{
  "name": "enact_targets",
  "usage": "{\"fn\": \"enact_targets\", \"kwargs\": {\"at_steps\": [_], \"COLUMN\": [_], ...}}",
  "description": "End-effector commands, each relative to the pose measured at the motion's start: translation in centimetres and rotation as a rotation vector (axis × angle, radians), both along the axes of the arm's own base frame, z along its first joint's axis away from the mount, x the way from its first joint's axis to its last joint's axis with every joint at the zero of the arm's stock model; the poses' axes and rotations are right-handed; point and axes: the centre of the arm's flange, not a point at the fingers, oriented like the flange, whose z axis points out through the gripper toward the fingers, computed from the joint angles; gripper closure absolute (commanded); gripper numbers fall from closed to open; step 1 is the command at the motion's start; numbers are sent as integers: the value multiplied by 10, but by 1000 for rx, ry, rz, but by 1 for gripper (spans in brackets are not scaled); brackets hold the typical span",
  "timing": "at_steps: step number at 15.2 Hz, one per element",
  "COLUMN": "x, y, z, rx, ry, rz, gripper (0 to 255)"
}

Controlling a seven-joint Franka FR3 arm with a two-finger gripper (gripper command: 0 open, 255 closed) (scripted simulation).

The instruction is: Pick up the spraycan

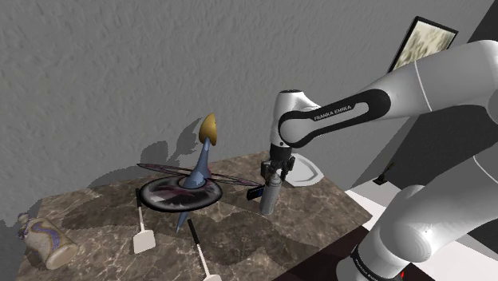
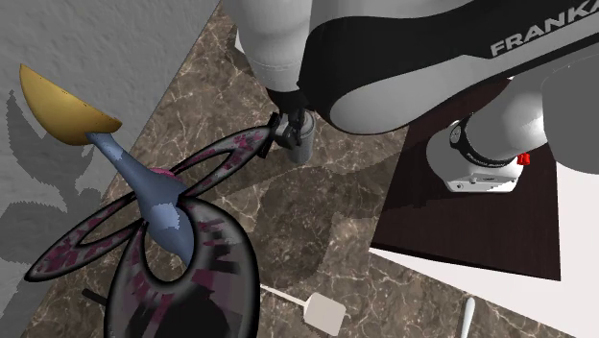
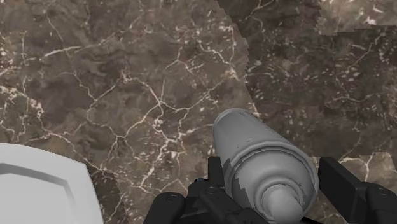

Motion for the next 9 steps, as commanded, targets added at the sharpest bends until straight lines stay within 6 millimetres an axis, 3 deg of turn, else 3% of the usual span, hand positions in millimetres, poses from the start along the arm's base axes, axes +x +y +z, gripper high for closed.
{"fn": "enact_targets", "kwargs": {"at_steps": [1, 9], "x": [0, -1], "y": [0, 0], "z": [-1, 36], "rx": [0, 0], "ry": [3, 3], "rz": [0, 0], "gripper": [255, 255]}}
